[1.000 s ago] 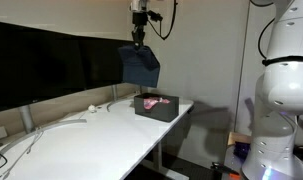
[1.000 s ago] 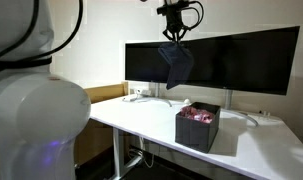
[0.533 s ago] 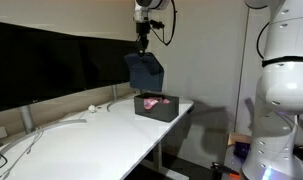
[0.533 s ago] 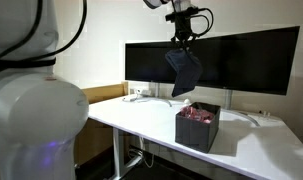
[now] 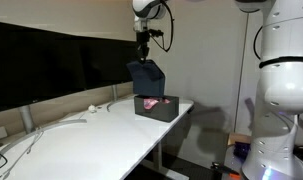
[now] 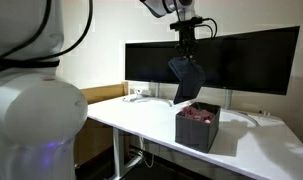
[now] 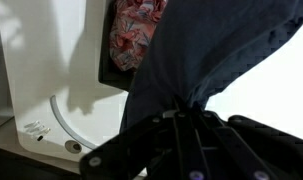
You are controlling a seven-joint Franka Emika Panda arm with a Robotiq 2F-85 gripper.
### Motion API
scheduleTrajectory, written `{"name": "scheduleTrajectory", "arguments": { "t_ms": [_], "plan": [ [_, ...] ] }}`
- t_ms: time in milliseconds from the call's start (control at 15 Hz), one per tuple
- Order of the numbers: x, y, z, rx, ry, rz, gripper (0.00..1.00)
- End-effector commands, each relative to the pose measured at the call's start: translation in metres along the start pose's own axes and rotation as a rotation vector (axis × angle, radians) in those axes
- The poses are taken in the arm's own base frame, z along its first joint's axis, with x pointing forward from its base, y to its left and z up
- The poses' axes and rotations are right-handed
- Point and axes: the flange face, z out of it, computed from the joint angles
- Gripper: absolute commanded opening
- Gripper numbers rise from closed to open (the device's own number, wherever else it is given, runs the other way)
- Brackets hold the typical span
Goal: Pick up the cloths and put them in the box
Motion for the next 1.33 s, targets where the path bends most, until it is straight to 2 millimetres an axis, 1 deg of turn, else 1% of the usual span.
{"name": "scheduleTrajectory", "arguments": {
  "t_ms": [0,200,333,533,800,933,1067,1267],
  "plan": [
    [0.006,0.012,0.004,-0.005,0.001,0.034,0.04],
    [0.008,0.021,0.01,-0.009,-0.006,0.052,0.04],
    [0.009,0.023,0.015,-0.008,-0.013,0.056,0.04],
    [0.011,0.019,0.023,-0.008,-0.022,0.045,0.04],
    [0.015,0.01,0.026,-0.004,-0.026,0.025,0.05],
    [0.015,0.008,0.031,-0.001,-0.038,0.02,0.05],
    [0.015,0.007,0.038,0.0,-0.052,0.02,0.05],
    [0.014,0.014,0.05,0.0,-0.074,0.036,0.05]
  ]
}}
